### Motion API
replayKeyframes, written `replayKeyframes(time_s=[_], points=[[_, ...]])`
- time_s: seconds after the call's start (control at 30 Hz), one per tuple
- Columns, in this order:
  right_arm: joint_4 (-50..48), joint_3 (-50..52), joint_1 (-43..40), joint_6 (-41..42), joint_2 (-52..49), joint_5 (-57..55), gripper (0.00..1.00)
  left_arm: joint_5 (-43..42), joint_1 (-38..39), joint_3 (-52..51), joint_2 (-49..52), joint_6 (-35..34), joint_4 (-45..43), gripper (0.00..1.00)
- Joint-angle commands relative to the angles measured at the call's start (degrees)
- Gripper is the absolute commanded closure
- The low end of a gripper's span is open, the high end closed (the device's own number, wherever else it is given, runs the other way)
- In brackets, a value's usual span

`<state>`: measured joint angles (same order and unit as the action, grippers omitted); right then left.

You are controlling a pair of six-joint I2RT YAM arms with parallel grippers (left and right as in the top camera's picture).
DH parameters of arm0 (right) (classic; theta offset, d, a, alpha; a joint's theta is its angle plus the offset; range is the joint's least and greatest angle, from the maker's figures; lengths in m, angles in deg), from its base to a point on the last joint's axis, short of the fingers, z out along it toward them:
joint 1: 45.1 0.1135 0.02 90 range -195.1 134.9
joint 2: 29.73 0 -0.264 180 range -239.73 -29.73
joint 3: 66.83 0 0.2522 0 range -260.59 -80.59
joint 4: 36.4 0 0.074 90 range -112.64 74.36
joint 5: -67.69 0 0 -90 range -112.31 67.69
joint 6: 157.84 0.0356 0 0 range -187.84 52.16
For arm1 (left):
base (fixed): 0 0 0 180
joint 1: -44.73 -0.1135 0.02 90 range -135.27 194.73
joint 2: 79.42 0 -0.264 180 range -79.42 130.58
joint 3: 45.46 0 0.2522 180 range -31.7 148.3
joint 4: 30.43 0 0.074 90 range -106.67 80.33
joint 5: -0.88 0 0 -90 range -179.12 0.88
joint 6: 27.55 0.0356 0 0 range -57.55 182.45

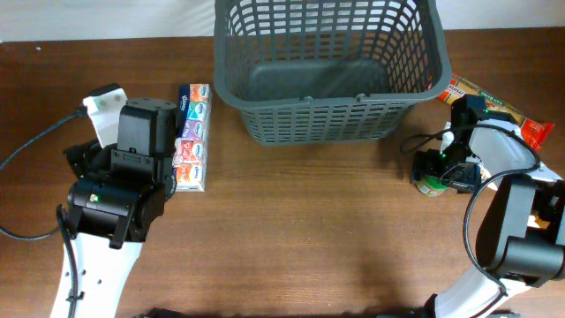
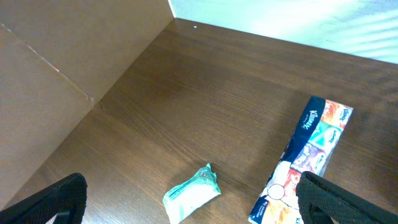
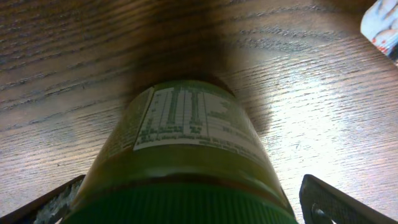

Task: Pack container
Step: 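Lift the green-lidded jar off the table with the right gripper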

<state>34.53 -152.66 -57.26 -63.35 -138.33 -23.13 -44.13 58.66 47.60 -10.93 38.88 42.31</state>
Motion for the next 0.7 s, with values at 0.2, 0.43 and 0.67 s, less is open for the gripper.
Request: replayKeyframes(time_s=[0.2, 0.43, 0.67], points=[[-0.1, 0.3, 0.2, 0.5, -0.3, 0.3, 0.01, 0.2, -0.3, 0.8, 0.2, -0.6, 0.1, 0.0], [-0.2, 0.3, 0.2, 0.5, -0.7, 0.3, 0.01, 0.2, -0.3, 0.8, 0.2, -0.6, 0.1, 0.0], [-0.2, 0.3, 0.2, 0.5, -0.7, 0.3, 0.01, 0.2, -0.3, 0.8, 0.2, -0.6, 0.1, 0.0]])
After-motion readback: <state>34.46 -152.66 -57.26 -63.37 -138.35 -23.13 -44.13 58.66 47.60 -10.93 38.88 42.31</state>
